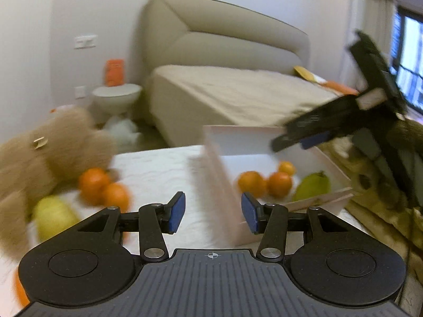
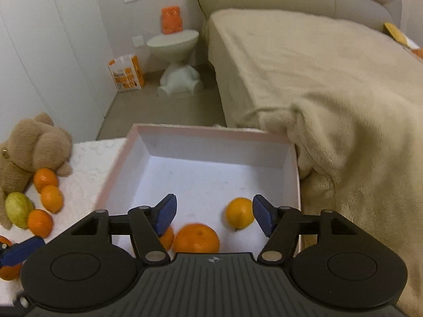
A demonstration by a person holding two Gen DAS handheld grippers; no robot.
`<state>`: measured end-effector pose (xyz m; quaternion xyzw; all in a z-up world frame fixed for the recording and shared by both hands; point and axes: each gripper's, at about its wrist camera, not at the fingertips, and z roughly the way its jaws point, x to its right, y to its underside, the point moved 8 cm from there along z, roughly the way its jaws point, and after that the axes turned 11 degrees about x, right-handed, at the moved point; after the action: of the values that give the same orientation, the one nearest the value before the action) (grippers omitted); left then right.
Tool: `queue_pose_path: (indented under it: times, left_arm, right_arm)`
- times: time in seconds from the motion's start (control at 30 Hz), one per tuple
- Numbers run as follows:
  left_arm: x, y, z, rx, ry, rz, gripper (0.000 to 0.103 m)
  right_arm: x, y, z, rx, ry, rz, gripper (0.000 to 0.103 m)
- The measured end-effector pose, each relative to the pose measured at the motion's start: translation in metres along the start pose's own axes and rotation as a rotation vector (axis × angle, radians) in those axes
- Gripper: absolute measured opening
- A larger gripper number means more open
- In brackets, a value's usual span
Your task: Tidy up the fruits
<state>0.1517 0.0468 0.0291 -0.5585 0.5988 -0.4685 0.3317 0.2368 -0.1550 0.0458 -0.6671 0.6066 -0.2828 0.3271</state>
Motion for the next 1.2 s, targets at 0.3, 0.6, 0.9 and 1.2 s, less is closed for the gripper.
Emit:
queue_pose_path:
  times: [0.3,0.6,0.9,1.2]
  left_arm:
    - [-0.073,0.013,-0.054,0.039,-0.178,-0.092,0.052]
    - [-0.122,0.022,-0.096,0.078,-0.288,-0.202,0.051]
    - [-0.142,0.032,-0.107,0.084,-0.322,-0.245,0.051]
    - [-0.137,0.031,-0.110,0.082,-0.314,-0.236,0.051]
  right_arm:
    - [-0.098,0.009,-0.037,0.058,-0.166,-0.155,0.067]
    - [-0.158,0.041,-0.033,-0.036,-0.308,-0.185,0.067]
    - [-0.198,0.077,-0.026,-0.073,-0.394,-0.302,0.050]
    - [-0.195,0.116,-0.022,-0.002,-0.289,-0.407,0.036]
